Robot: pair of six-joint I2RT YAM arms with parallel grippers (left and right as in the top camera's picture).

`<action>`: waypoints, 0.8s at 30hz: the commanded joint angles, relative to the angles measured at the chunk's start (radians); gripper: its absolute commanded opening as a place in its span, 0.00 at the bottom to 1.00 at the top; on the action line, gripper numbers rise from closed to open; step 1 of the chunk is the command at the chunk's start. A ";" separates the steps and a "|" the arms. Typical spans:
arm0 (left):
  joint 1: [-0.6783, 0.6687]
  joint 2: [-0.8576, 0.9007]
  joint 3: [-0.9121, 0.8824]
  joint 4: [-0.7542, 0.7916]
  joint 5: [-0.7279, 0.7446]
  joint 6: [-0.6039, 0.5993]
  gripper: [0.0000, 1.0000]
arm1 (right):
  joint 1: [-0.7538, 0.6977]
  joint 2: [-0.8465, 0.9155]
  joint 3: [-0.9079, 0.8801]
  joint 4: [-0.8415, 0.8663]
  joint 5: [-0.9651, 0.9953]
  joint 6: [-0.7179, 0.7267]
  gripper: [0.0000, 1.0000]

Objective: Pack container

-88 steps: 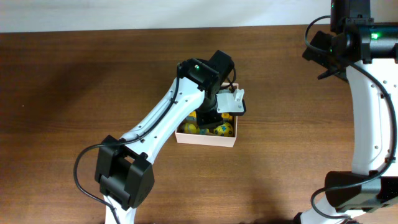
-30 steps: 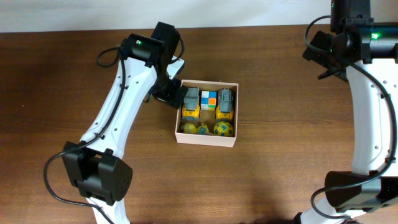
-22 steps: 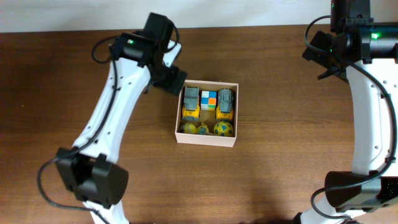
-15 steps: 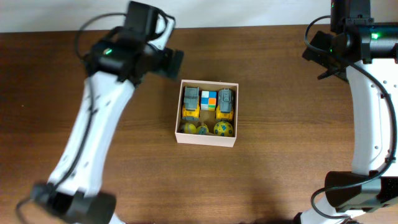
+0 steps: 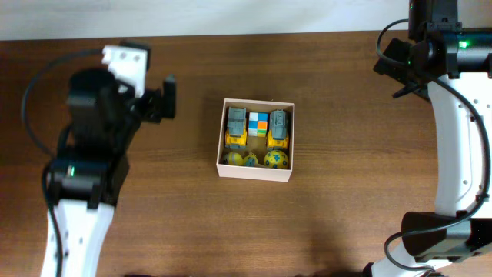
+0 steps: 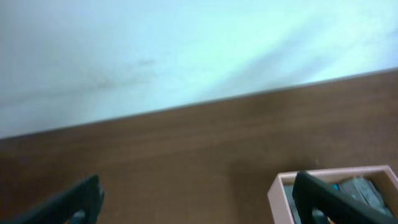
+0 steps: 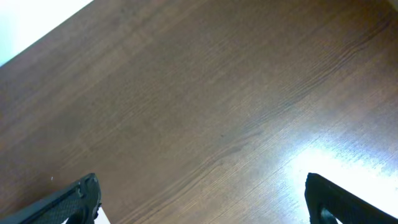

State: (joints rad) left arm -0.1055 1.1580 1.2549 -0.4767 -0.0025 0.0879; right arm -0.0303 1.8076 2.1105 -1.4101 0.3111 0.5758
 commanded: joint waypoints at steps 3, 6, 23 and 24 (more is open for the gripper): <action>0.026 -0.190 -0.202 0.103 0.059 0.000 0.99 | -0.004 0.003 0.003 0.000 0.015 0.005 0.99; 0.026 -0.281 -0.296 0.129 0.059 0.007 0.99 | -0.004 0.003 0.003 0.000 0.015 0.005 0.99; 0.026 -0.629 -0.642 0.220 0.122 0.069 0.99 | -0.004 0.003 0.003 0.000 0.015 0.005 0.99; 0.025 -0.655 -0.667 0.231 0.131 0.080 0.99 | -0.004 0.003 0.003 0.000 0.015 0.005 0.99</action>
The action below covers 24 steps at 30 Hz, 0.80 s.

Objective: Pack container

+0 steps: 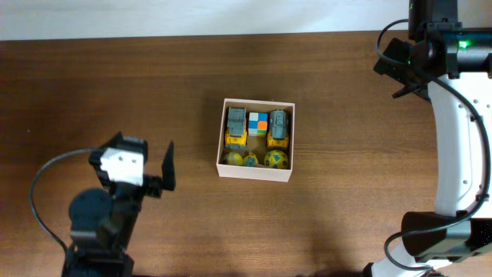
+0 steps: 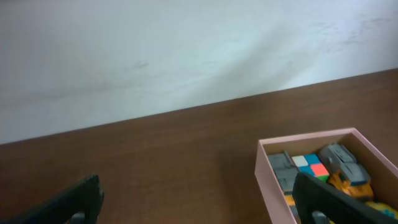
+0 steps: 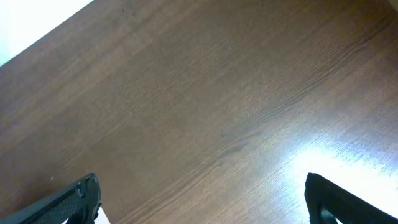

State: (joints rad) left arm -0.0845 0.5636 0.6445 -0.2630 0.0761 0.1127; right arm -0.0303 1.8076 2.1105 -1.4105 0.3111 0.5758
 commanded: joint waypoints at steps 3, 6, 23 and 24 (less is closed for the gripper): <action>0.004 -0.146 -0.141 0.052 0.060 0.068 0.99 | -0.004 0.003 0.003 0.000 0.015 0.005 0.99; 0.004 -0.235 -0.235 0.082 0.067 0.068 0.99 | -0.004 0.003 0.003 0.000 0.015 0.005 0.99; 0.045 -0.557 -0.631 0.289 0.084 0.069 0.99 | -0.004 0.003 0.003 0.000 0.015 0.005 0.99; 0.051 -0.559 -0.633 0.280 0.084 0.075 0.99 | -0.004 0.003 0.003 0.000 0.015 0.005 0.99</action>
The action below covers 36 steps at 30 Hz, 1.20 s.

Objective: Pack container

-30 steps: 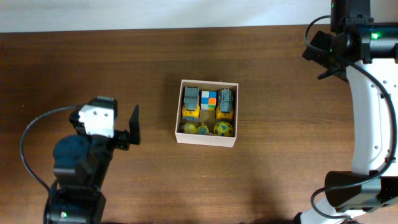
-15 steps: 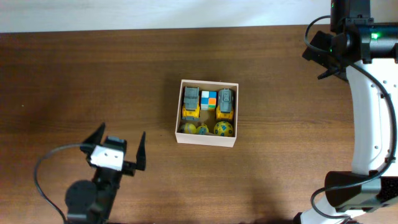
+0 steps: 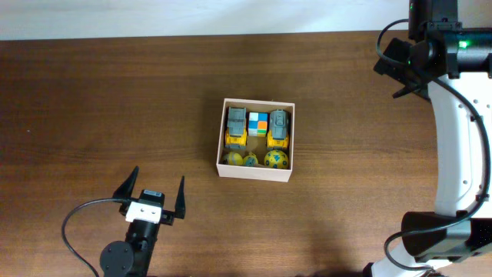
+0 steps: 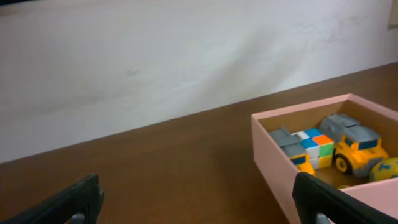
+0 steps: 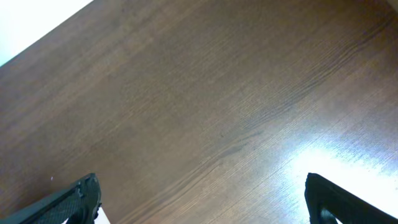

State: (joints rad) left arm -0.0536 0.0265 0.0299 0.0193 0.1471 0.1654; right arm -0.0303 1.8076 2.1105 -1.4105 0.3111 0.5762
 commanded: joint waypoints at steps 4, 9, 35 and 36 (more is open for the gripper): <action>0.031 -0.022 -0.018 -0.071 0.012 0.072 0.99 | -0.004 0.003 0.003 0.000 0.015 0.004 0.99; 0.031 -0.022 -0.018 -0.095 -0.016 0.074 0.99 | -0.004 0.003 0.003 0.000 0.015 0.004 0.99; 0.031 -0.021 -0.018 -0.094 -0.012 0.075 0.99 | -0.004 0.003 0.003 0.000 0.015 0.004 0.99; 0.031 -0.021 -0.018 -0.094 -0.012 0.075 0.99 | -0.004 0.003 0.003 0.000 0.015 0.004 0.99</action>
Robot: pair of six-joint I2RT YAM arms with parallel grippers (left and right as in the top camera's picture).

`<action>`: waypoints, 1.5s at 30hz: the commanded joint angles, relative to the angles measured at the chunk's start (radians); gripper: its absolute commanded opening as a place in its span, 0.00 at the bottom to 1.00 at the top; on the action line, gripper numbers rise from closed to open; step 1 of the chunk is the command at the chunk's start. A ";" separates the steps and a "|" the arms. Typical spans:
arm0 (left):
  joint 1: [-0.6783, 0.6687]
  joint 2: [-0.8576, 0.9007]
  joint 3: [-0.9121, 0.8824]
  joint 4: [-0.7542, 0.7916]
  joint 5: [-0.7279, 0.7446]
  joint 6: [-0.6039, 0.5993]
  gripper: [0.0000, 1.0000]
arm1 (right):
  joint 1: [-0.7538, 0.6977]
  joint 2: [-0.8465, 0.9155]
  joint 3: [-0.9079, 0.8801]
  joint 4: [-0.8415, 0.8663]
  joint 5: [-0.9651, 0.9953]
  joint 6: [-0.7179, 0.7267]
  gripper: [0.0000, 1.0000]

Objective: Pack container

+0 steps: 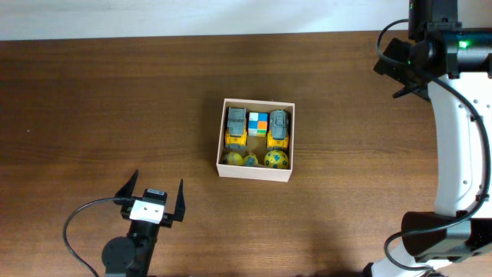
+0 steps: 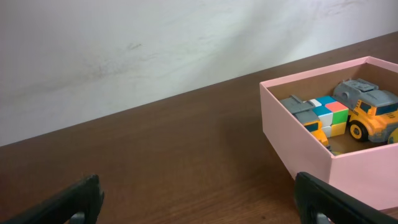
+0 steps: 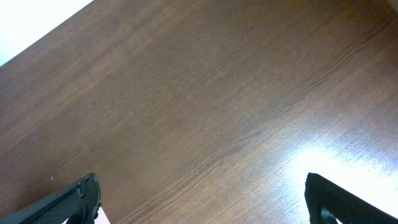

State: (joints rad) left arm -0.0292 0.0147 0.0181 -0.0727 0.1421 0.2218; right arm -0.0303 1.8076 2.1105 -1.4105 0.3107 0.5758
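A pink open box (image 1: 219, 158) sits mid-table; the same box's wall (image 2: 298, 146) shows in the left wrist view. Inside it lie two yellow-and-grey toy trucks (image 1: 235, 126), a coloured cube (image 1: 257, 123) between them, and three yellow balls (image 1: 277, 159) along the near side. My left gripper (image 1: 152, 195) is open low at the near left, pointing toward the far edge, apart from the box, nothing between its fingers (image 2: 68, 202). My right gripper is open at the far right corner; only its fingers (image 3: 336, 199) show, over bare wood.
The brown wooden table (image 1: 115, 100) ends at a white wall (image 2: 155, 43) along the far side. The right arm (image 1: 461, 146) runs down the right edge of the table. Black cables hang off both arms.
My left gripper has shifted slightly toward the box and a bit lower; the box looks a little larger in the left wrist view. The right arm has not moved.
My left gripper was first open at the far left, level with the box. Then it stood nearer the front edge, then low at the near left. It now rests there, still open. The box contents and right arm stayed unchanged throughout.
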 commanded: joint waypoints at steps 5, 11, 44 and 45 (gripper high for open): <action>0.006 -0.010 -0.006 -0.002 -0.007 0.018 0.99 | -0.004 0.003 0.003 0.000 0.016 0.005 0.99; 0.006 -0.010 -0.006 -0.002 -0.007 0.018 0.99 | 0.019 -0.006 0.003 0.000 0.016 0.005 0.99; 0.006 -0.010 -0.006 -0.002 -0.007 0.018 0.99 | 0.217 -1.353 -1.227 0.958 -0.344 -0.690 0.99; 0.006 -0.010 -0.006 -0.002 -0.007 0.018 0.99 | 0.212 -1.391 -1.278 0.994 -0.346 -0.696 0.99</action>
State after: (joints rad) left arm -0.0292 0.0147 0.0177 -0.0723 0.1417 0.2249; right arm 0.1997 0.5003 0.9436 -0.4694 0.0708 0.0761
